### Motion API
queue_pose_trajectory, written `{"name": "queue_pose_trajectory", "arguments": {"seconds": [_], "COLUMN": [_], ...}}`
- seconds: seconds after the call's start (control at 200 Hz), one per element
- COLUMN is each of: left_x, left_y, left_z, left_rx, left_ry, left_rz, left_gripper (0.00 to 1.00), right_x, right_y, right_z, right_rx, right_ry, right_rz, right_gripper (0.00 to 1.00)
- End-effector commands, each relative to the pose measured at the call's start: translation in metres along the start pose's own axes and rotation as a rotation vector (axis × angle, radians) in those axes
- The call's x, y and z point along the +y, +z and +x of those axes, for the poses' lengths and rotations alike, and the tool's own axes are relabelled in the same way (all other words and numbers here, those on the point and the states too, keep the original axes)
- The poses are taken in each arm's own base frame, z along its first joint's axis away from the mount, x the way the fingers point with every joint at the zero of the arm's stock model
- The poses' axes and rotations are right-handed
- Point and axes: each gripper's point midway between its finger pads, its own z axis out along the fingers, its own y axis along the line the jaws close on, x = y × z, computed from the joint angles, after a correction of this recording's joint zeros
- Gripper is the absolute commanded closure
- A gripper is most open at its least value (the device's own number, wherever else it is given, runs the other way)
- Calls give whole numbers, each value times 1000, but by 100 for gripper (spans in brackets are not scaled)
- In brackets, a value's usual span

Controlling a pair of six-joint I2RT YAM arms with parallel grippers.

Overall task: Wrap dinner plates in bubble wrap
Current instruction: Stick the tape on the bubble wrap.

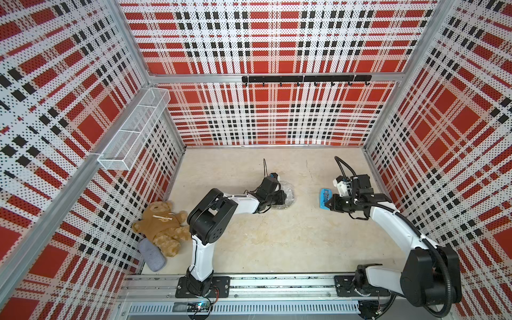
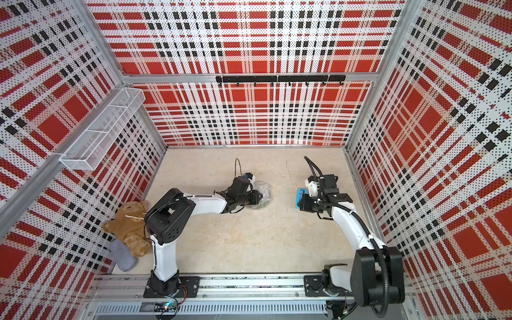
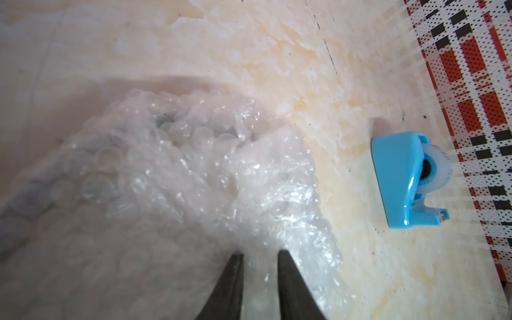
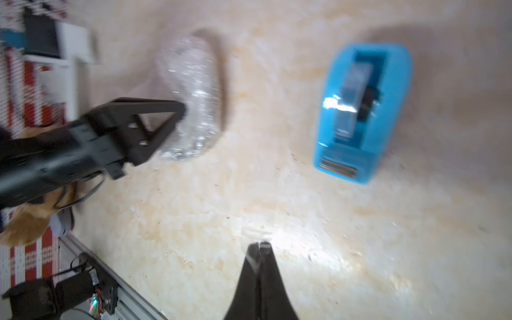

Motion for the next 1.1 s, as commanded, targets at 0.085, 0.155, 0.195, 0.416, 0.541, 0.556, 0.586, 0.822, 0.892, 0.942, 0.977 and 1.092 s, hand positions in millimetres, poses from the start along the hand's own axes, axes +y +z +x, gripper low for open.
{"name": "queue_pose_trajectory", "arguments": {"seconds": [0.085, 0.155, 0.195, 0.416, 0.541, 0.556, 0.586, 0.822, 0.892, 0.942, 0.977, 1.092], "left_x": [60, 64, 66, 78, 75, 75, 74, 69, 66, 64, 63, 64], "left_y": [4, 1, -1, -5, -5, -5, -5, -5, -4, -3, -3, -1], "left_z": [72, 73, 73, 77, 76, 76, 77, 74, 73, 72, 72, 72], "left_rx": [211, 203, 200, 196, 194, 194, 197, 193, 197, 197, 197, 203], "left_ry": [-86, -111, -127, -191, -189, -188, -187, -177, -167, -160, -156, -149], "left_rz": [-122, -106, -97, -68, -57, -57, -56, -47, -51, -55, -57, -70], "left_gripper": [73, 73, 73, 73, 73, 73, 73, 72, 72, 72, 72, 73], "right_x": [61, 75, 82, 73, 71, 72, 74, 75, 71, 69, 68, 55], "right_y": [21, 36, 45, 110, 142, 144, 149, 162, 160, 158, 158, 157], "right_z": [-21, -22, -22, -16, -18, -19, -18, 14, 21, 25, 29, 34], "right_rx": [-60, -57, -48, 89, 122, 124, 138, 265, 288, 308, 324, 344], "right_ry": [-240, -301, -324, -217, -144, -144, -145, -188, -191, -195, -195, -192], "right_rz": [-247, -281, -302, -182, -117, -118, -110, -88, -77, -71, -65, -4], "right_gripper": [98, 99, 99, 100, 100, 100, 100, 100, 100, 100, 100, 100]}}
